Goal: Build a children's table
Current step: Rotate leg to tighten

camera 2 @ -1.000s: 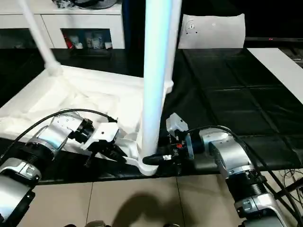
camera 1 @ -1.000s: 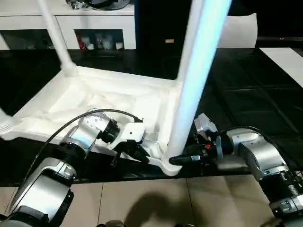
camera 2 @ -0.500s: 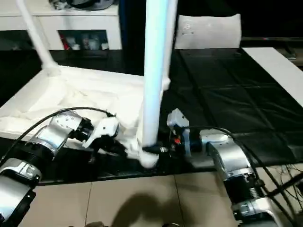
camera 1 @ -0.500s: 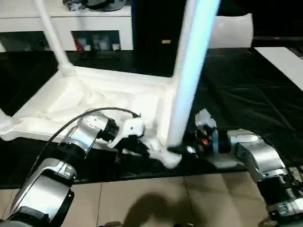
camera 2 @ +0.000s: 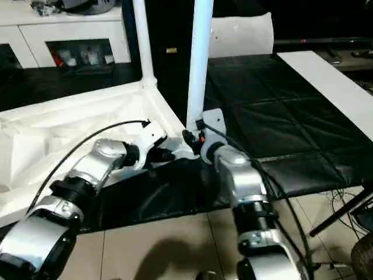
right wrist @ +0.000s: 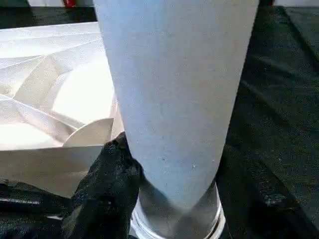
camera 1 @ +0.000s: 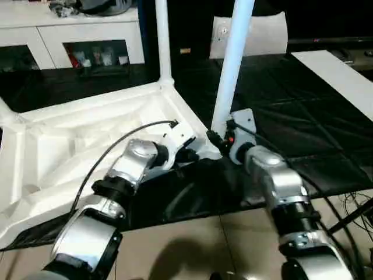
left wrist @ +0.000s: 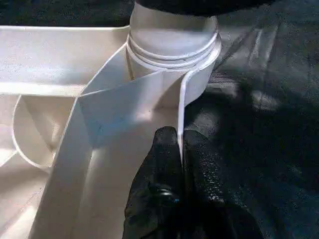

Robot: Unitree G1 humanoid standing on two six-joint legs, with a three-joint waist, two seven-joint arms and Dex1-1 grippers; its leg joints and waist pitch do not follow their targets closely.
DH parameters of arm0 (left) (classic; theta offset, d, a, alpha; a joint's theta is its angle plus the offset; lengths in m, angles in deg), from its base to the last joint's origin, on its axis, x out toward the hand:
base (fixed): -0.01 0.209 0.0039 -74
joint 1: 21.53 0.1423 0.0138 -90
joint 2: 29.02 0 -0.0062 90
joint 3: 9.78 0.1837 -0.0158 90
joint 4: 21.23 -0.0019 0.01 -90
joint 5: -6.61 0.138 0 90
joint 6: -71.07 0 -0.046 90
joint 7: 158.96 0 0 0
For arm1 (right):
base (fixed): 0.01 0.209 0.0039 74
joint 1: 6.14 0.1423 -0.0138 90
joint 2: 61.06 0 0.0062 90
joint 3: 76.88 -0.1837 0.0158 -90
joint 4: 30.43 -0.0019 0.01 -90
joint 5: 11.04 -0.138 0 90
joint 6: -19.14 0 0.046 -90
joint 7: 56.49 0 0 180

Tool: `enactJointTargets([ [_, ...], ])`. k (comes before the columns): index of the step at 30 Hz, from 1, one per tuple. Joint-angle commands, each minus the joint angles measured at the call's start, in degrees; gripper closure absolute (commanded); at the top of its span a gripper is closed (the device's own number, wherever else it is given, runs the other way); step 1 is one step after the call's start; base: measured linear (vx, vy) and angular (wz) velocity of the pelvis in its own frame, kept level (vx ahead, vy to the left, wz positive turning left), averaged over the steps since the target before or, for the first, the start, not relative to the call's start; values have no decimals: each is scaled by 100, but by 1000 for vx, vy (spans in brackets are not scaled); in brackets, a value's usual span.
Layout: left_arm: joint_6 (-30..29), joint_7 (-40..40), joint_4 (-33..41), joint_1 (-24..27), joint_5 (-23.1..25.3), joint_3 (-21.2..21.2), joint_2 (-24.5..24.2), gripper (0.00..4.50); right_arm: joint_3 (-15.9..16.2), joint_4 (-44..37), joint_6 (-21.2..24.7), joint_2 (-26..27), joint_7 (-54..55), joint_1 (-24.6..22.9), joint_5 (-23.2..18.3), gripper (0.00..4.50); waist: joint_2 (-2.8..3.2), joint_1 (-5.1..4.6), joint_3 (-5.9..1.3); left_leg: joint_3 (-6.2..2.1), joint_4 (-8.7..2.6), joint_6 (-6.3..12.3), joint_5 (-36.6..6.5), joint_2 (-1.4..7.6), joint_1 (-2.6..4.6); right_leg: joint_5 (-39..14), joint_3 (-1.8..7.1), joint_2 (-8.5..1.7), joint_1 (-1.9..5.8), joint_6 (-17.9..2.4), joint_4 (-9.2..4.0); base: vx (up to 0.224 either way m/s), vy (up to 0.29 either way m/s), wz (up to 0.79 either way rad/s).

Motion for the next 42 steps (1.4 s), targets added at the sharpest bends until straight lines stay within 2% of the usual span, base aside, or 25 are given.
enactJointTargets([
  [1, 202, 326, 212, -244, 15, -35, 100, 450, 283, 61, -81, 254, -398, -149, -214, 185, -19, 25, -369, 85, -381, 352, -993, -81, -63, -2304, 190, -252, 383, -652, -461, 0, 0, 0],
  [5, 507, 4, 285, -169, -9, 33, -71, 450, 213, -157, -350, 7, -826, -267, -359, 144, -16, 45, -390, 86, -374, 440, -941, -63, -76, -2001, 213, -261, 405, -745, -422, 0, 0, 0],
  [6, 586, -188, 302, -139, -15, 73, -153, 450, 204, -246, -404, -111, -1019, -314, -409, 138, -13, 35, -397, 78, -376, 454, -825, -60, -101, -1773, 216, -259, 424, -821, -386, 0, 0, 0],
  [8, 887, -592, 317, -81, -25, 163, -317, 450, 208, -420, -537, -379, -1477, -410, -516, 126, -18, 51, -414, 88, -350, 552, -717, -59, -104, -1457, 230, -261, 437, -930, -354, 0, 0, 0],
  [9, 966, -720, 318, -64, -40, 183, -367, 450, 222, -471, -586, -473, -1642, -441, -550, 101, -16, 47, -417, 88, -349, 566, -649, -53, -114, -1315, 238, -265, 441, -988, -329, 0, 0, 0],
  [10, 1326, -1209, 333, -13, -90, 286, -516, 450, 284, -590, -725, -791, -2169, -524, -631, 94, -44, 64, -427, 94, -332, 642, -537, -64, -125, -1120, 241, -264, 462, -1088, -301, 0, 0, 0],
  [12, 1416, -1438, 341, 6, -116, 334, -578, 450, 324, -618, -790, -944, -2421, -558, -663, 89, -42, 78, -433, 100, -321, 718, -509, -45, -123, -962, 250, -273, 447, -1174, -278, 0, 0, 0],
  [14, 1773, -1992, 304, 14, -103, 517, -772, 450, 474, -716, -948, -1335, -3153, -663, -732, 57, -37, 95, -435, 100, -316, 728, -519, -44, -125, -971, 245, -274, 438, -1203, -279, 0, 0, 0],
  [17, 2043, -2690, 276, 5, -180, 659, -954, 450, 674, -824, -976, -1789, -4058, -754, -829, 36, -42, 190, -411, 127, -317, 770, -628, -11, -95, -1128, 253, -257, 413, -1187, -292, 0, 0, 0],
  [18, 2102, -2976, 284, -2, -187, 730, -1025, 450, 745, -847, -968, -1934, -4388, -761, -883, 36, -37, 232, -407, 129, -322, 741, -649, 3, -92, -1171, 252, -267, 406, -1195, -287, 0, 0, 0],
  [19, 2166, -3219, 286, -12, -180, 802, -1087, 450, 804, -838, -970, -2041, -4637, -748, -929, 14, -37, 268, -402, 127, -326, 712, -706, 14, -89, -1267, 245, -264, 401, -1157, -292, 0, 0, 0],
  [21, 2222, -3406, 286, -21, -170, 857, -1133, 450, 853, -819, -982, -2120, -4823, -729, -963, 2, -42, 333, -398, 137, -329, 652, -777, 22, -64, -1422, 254, -278, 378, -1125, -306, 0, 0, 0],
  [25, 2377, -3830, 297, -50, -157, 1010, -1223, 450, 1020, -763, -1064, -2272, -5310, -657, -995, 0, -59, 400, -402, 136, -336, 553, -855, 19, -46, -1444, 257, -279, 379, -1131, -288, 0, 0, 0],
  [27, 2429, -3968, 292, -69, -161, 1065, -1241, 450, 1086, -758, -1025, -2328, -5541, -626, -1071, 0, -62, 432, -396, 138, -336, 540, -851, 11, -56, -1599, 254, -279, 381, -1028, -309, 0, 0, 0],
  [28, 2556, -4212, 259, -134, -132, 1160, -1261, 450, 1234, -776, -908, -2434, -6046, -558, -1208, 0, -76, 449, -400, 136, -335, 549, -830, 10, -61, -1640, 251, -280, 387, -1003, -308, 0, 0, 0],
  [30, 2589, -4280, 248, -153, -119, 1181, -1263, 450, 1273, -783, -885, -2455, -6163, -545, -1225, 28, -84, 456, -400, 132, -333, 559, -804, 12, -75, -1665, 251, -278, 386, -971, -305, 0, 0, 0],
  [31, 2611, -4325, 235, -164, -113, 1184, -1261, 450, 1291, -779, -881, -2467, -6220, -536, -1233, 28, -83, 458, -401, 129, -333, 551, -789, 13, -75, -1653, 248, -276, 385, -973, -298, 0, 0, 0],
  [32, 2637, -4364, 219, -185, -97, 1195, -1254, 450, 1341, -764, -846, -2481, -6306, -516, -1234, 46, -104, 459, -396, 134, -332, 546, -781, 7, -80, -1696, 245, -277, 386, -954, -309, 0, 0, 0],
  [33, 2649, -4391, 198, -207, -87, 1201, -1249, 450, 1382, -747, -811, -2487, -6380, -499, -1235, 46, -92, 467, -401, 128, -334, 536, -747, 10, -78, -1730, 242, -279, 387, -949, -308, 0, 0, 0],
  [34, 2656, -4407, 187, -221, -83, 1205, -1248, 450, 1411, -740, -785, -2493, -6428, -488, -1238, 68, -92, 472, -408, 129, -328, 536, -694, 12, -78, -1671, 247, -277, 386, -957, -298, 0, 0, 0],
  [36, 2681, -4415, 154, -249, -72, 1212, -1252, 450, 1439, -736, -724, -2499, -6497, -469, -1264, 71, -101, 484, -408, 131, -327, 525, -664, 19, -75, -1623, 251, -280, 378, -967, -292, 0, 0, 0],
  [41, 2700, -4435, 116, -262, -81, 1218, -1285, 450, 1480, -706, -664, -2507, -6591, -407, -1295, 114, -98, 513, -412, 132, -323, 495, -667, 10, -70, -1678, 249, -280, 376, -933, -292, 0, 0, 0],
  [42, 2695, -4442, 117, -259, -88, 1220, -1292, 450, 1479, -694, -655, -2502, -6606, -396, -1296, 118, -118, 513, -409, 136, -319, 492, -663, 2, -80, -1696, 247, -278, 381, -927, -289, 0, 0, 0],
])
